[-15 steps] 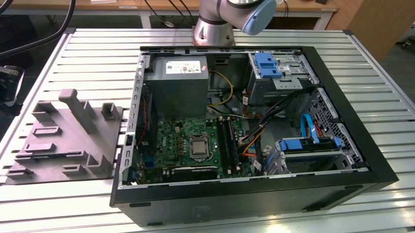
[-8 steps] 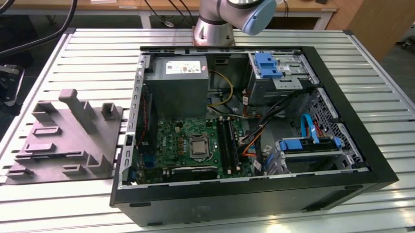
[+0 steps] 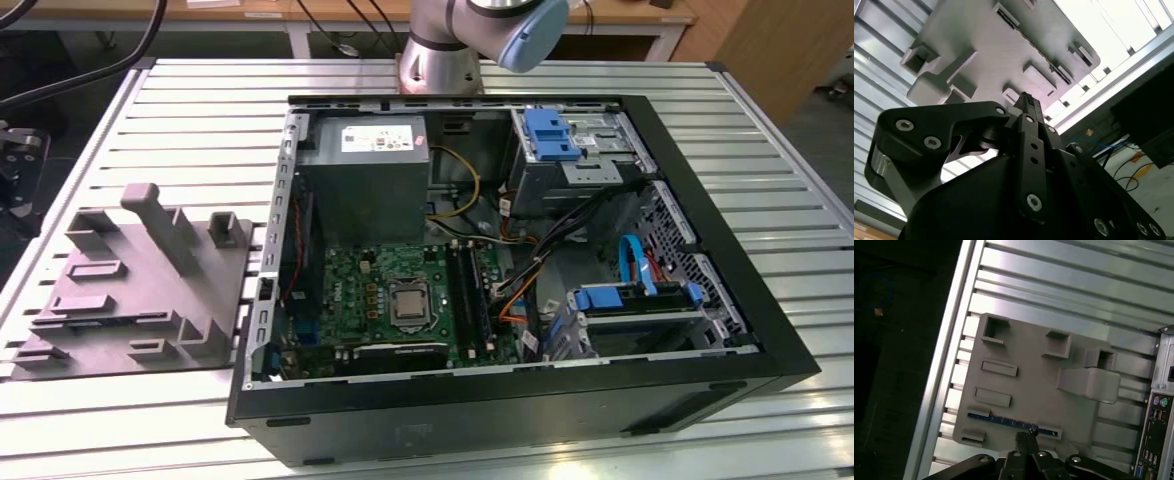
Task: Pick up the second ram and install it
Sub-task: 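Pick up the second ram and move it above second insertion slot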
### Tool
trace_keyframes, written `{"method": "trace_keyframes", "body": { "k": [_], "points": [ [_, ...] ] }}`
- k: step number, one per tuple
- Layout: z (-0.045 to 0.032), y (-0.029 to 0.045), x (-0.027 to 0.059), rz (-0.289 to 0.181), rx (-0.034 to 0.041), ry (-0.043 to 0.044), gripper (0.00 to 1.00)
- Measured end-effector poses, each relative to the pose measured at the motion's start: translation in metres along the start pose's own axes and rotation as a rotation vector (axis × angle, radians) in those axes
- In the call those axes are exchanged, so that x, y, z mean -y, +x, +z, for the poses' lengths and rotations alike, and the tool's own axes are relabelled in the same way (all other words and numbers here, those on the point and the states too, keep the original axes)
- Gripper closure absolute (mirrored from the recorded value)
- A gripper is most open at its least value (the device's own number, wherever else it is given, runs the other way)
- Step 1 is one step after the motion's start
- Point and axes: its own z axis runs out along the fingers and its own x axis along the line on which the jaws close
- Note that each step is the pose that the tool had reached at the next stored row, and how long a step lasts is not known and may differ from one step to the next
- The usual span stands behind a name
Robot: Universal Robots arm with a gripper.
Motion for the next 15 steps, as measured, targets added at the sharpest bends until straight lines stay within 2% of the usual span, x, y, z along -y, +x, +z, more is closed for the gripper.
{"method": "trace_keyframes", "body": {
  "k": [15],
  "points": [
    [0.0002, 0.0000, 0.0000, -0.232, -0.0108, -0.0076, 0.90]
  ]
}}
